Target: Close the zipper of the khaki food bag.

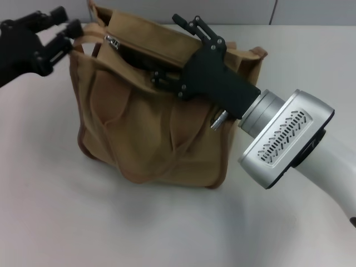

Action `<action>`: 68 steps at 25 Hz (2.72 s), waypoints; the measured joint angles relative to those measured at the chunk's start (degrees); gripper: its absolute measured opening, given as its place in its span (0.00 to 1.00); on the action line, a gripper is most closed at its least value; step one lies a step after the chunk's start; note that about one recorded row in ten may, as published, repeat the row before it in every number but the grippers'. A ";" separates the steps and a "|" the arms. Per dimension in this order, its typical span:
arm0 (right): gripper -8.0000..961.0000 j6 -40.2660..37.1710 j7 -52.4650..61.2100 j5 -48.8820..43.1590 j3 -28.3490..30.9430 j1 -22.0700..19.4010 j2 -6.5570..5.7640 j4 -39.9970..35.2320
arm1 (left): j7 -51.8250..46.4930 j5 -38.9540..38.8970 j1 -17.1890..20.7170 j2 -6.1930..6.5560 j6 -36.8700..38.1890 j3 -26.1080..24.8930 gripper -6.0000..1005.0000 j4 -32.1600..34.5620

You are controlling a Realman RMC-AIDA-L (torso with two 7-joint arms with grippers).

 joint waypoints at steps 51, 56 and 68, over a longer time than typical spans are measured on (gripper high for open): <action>0.86 -0.63 0.21 0.00 0.63 -0.94 0.01 0.13 | -0.19 11.49 5.53 -0.30 -1.28 6.40 0.40 19.12; 0.86 -0.65 0.23 0.01 0.63 -1.01 0.00 0.19 | -0.33 12.09 4.96 -0.40 -2.41 7.21 0.40 19.10; 0.86 -0.67 0.60 0.01 0.62 -1.07 0.00 0.18 | -0.17 8.16 4.95 -0.78 -6.10 9.23 0.40 17.52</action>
